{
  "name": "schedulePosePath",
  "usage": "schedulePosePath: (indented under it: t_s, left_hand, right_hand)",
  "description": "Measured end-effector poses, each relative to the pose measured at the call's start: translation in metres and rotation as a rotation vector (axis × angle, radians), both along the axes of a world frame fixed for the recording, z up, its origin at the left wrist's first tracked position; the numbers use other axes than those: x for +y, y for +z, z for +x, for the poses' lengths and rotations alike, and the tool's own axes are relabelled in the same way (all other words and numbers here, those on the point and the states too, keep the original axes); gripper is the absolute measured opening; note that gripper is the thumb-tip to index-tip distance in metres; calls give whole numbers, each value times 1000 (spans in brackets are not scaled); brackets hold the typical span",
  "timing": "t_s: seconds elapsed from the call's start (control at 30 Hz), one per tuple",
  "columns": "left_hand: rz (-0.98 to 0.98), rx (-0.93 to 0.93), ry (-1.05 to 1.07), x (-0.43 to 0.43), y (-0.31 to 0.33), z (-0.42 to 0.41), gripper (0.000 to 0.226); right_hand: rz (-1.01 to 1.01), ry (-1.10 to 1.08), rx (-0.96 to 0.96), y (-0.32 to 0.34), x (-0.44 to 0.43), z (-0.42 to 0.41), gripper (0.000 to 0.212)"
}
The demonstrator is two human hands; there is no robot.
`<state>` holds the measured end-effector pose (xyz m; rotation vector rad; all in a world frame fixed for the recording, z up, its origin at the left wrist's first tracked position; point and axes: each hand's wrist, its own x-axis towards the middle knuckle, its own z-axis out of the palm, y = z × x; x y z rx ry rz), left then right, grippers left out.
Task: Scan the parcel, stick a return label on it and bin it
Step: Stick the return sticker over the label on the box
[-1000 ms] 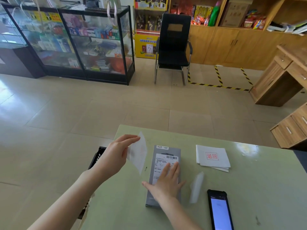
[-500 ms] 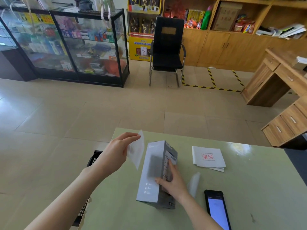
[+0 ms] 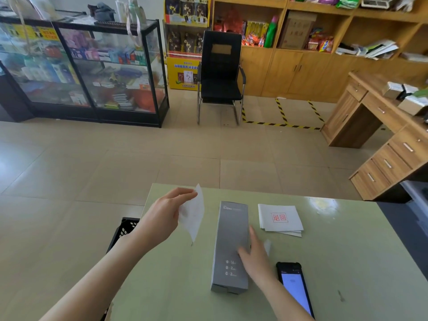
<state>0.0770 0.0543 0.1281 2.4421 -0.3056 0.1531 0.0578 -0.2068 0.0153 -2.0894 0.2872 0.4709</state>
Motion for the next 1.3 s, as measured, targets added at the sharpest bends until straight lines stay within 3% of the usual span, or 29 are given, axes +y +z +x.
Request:
schedulePosePath:
  t_s: [0.1, 0.17, 0.33, 0.43, 0.6, 0.7, 0.93, 1.07, 1.13, 1.2, 1.3]
  left_hand:
    - [1, 0, -1, -1, -1, 0, 62]
    - [7, -1, -7, 0, -1, 0, 63]
    - [14, 5, 1, 5, -2, -2, 64]
    - [23, 3, 7, 8, -2, -2, 64]
    - [45, -15, 20, 15, 2, 1, 63]
    - [46, -19, 26, 18, 4, 1, 64]
    - [56, 42, 9, 10, 0, -2, 70]
    - [88, 45, -7, 3, 4, 1, 70]
    - [121, 30, -26, 0, 8, 2, 72]
    - [163, 4, -53, -3, 11, 2, 75]
    - [210, -57, -101, -11, 13, 1, 79]
  right_hand:
    - [-359, 162, -178, 4, 22, -2, 79]
    - [-552, 276, -194, 1, 34, -2, 88]
    - [-619, 299, -156, -4, 47, 0, 94]
    - [-520, 242, -188, 0, 51, 2, 92]
    - [-73, 125, -152, 3, 52, 4, 88]
    - [72, 121, -98, -4, 42, 2, 75]
    - [33, 180, 46, -22, 17, -7, 67]
    - [-65, 72, -100, -10, 22, 3, 51]
    - [112, -76, -50, 9, 29, 16, 36]
    - [380, -210, 142, 31, 35, 32, 27]
    - [638, -265, 349, 60, 39, 54, 41]
